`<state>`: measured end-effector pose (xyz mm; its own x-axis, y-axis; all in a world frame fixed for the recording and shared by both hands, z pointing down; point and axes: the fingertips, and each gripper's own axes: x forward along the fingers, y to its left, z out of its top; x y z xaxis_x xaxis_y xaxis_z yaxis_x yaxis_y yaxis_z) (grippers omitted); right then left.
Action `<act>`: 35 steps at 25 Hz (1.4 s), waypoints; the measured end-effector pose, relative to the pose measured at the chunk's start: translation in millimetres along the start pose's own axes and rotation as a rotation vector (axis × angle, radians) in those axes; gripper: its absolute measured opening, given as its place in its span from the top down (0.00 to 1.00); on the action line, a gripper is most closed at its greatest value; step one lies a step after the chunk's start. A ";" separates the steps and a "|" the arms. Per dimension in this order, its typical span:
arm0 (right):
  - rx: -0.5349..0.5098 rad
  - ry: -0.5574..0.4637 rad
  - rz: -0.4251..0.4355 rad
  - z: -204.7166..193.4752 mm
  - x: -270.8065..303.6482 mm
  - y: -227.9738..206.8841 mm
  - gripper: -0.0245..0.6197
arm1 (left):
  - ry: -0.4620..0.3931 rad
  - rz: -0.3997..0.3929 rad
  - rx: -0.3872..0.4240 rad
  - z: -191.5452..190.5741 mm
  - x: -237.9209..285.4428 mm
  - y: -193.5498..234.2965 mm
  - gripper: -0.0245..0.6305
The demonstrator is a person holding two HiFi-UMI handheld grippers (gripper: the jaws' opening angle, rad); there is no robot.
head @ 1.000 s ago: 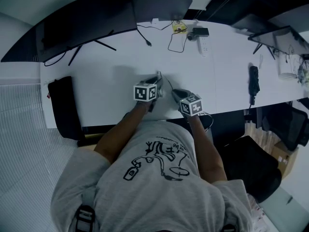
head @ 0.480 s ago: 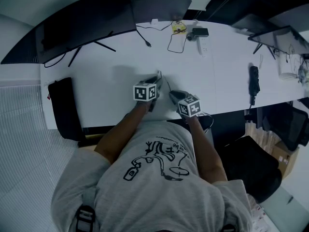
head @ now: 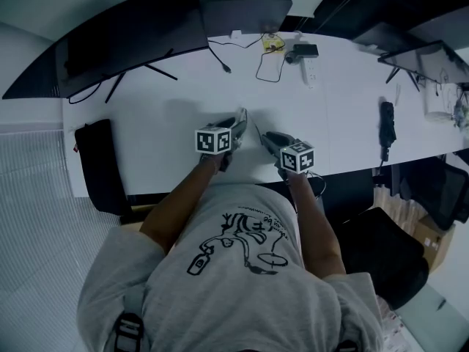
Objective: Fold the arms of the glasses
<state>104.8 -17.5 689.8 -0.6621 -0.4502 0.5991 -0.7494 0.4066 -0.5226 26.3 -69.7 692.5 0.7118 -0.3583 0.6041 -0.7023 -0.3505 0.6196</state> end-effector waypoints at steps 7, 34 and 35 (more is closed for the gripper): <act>-0.042 0.037 -0.101 7.0 5.3 -23.0 0.88 | 0.020 -0.055 -0.018 -11.1 -13.7 -0.4 0.66; -0.108 0.166 -0.086 -14.8 38.5 4.3 0.92 | 0.059 -0.080 -0.140 -28.9 -0.6 -8.7 0.79; -0.106 0.168 -0.085 -15.1 39.1 5.2 0.92 | 0.059 -0.079 -0.139 -29.1 -0.3 -9.1 0.79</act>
<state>75.3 -21.0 719.6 -0.5790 -0.3510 0.7359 -0.7917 0.4578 -0.4045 32.8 -41.2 701.2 0.7669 -0.2818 0.5766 -0.6389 -0.2508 0.7272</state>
